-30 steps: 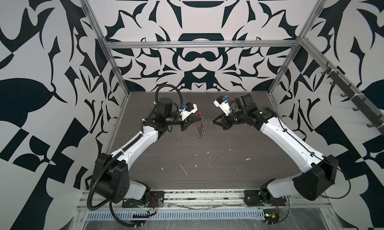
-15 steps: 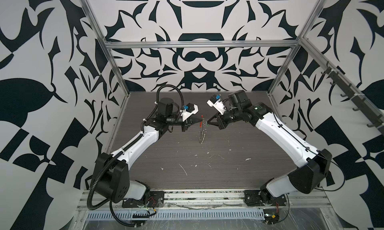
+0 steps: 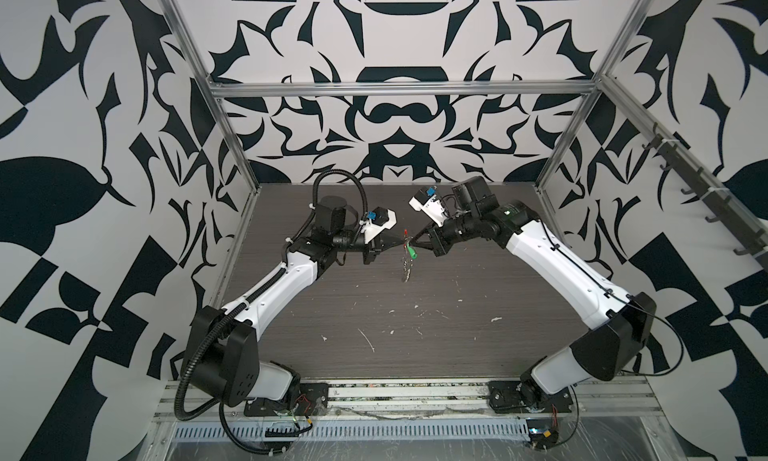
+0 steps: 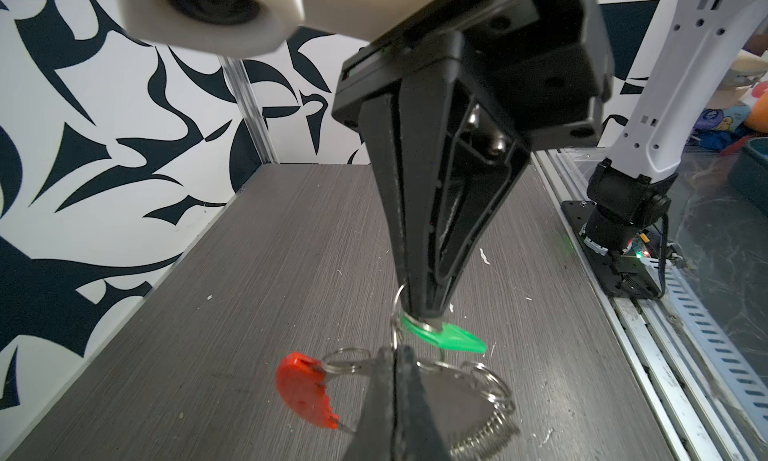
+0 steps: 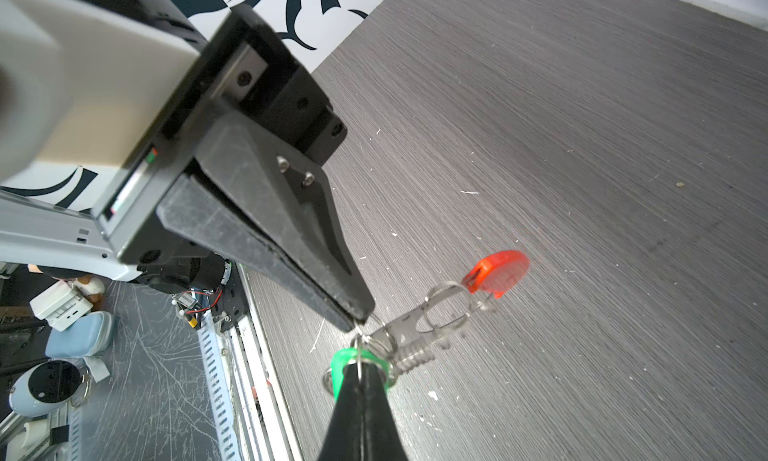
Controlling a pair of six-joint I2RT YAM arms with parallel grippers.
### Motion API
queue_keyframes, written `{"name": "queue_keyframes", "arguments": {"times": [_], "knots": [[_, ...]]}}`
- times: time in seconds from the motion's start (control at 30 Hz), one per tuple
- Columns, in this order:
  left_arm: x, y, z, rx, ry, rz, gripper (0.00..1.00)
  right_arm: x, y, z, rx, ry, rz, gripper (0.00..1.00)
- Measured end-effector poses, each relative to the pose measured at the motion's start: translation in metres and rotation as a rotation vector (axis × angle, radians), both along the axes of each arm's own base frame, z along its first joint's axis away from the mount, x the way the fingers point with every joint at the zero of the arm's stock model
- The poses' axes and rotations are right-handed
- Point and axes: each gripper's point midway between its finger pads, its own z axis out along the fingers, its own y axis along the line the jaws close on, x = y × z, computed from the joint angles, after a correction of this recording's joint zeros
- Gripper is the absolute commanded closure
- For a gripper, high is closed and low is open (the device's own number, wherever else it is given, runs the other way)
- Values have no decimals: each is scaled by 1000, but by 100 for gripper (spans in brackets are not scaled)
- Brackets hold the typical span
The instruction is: Put the keys on the keyring
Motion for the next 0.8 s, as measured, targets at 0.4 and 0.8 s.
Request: {"name": "queue_keyframes", "arguments": {"times": [0.4,0.8], "knots": [[2,1,1,1,-9,7,100,15,-9,-11,8,50,-69,100],[4,0,3,-4,-17,16,100,20,-10,-14,55,81,-77,100]]}}
